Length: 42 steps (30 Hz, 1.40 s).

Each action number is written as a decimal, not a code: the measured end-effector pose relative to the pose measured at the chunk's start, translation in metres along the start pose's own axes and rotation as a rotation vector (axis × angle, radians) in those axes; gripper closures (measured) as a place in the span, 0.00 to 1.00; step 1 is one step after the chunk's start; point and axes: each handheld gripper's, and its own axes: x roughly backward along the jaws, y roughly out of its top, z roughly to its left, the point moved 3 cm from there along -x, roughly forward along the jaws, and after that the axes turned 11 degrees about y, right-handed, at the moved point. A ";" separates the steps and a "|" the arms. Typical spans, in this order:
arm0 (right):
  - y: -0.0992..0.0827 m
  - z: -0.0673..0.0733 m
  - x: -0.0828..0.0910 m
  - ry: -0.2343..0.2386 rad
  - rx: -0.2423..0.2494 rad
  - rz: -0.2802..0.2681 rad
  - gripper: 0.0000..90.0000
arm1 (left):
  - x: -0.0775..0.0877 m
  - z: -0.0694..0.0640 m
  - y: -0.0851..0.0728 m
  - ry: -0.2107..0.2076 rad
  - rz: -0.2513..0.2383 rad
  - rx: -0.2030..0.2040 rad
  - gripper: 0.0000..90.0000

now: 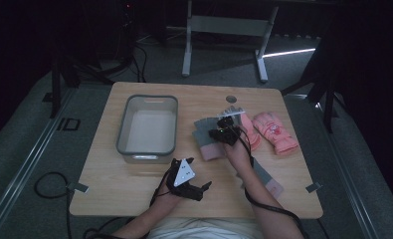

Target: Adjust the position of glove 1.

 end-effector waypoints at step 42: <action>-0.063 0.013 0.023 -0.072 -0.181 -0.118 0.62 | 0.000 0.000 0.000 0.000 0.000 -0.009 0.00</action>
